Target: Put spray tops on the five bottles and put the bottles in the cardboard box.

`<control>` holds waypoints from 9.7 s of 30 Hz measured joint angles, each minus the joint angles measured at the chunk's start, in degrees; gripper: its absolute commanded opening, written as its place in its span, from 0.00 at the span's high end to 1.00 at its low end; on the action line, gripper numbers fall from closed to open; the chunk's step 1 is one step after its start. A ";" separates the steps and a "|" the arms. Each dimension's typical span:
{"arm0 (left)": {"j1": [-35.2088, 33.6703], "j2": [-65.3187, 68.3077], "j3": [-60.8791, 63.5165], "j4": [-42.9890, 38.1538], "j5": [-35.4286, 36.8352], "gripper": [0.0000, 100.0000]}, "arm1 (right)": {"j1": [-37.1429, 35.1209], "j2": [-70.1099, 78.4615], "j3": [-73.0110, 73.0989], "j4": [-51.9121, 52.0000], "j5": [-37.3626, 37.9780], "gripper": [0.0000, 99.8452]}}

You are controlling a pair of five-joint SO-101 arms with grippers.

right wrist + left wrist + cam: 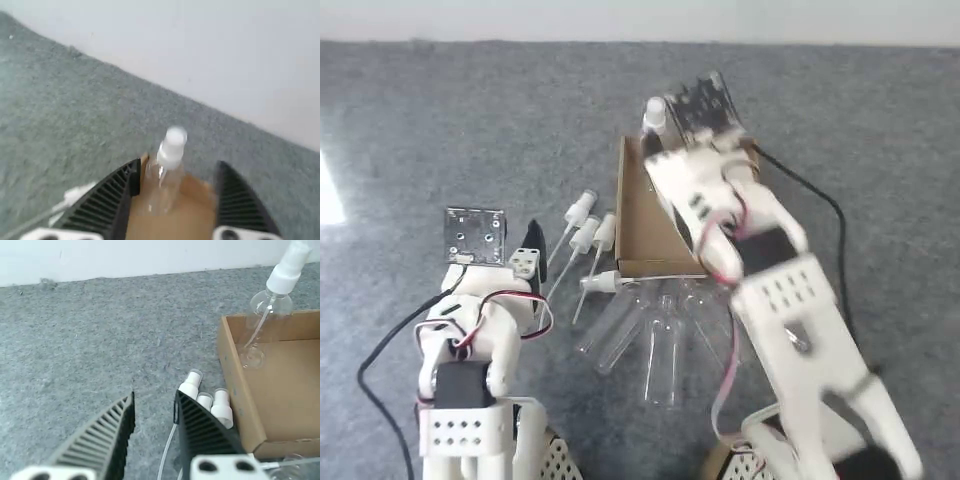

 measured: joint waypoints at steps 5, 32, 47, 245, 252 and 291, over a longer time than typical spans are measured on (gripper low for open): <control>-2.37 0.00 0.00 0.00 0.00 0.88 | 0.00 -18.99 14.42 6.15 0.00 1.00; -8.70 -21.36 19.43 1.14 0.00 0.88 | 15.47 -68.84 61.80 14.42 0.09 0.99; -8.70 -21.19 21.89 -2.20 0.00 0.89 | 15.74 -68.92 61.89 24.53 0.09 0.99; 2.11 38.51 -23.74 14.24 -11.78 0.99 | 51.52 57.41 -38.42 49.76 49.67 0.72; 2.11 38.51 -23.56 14.24 -11.78 0.99 | 51.52 60.57 -39.65 49.93 49.67 0.93; 6.24 21.71 -54.24 5.10 24.79 0.99 | -21.71 -10.90 13.80 10.46 7.38 0.99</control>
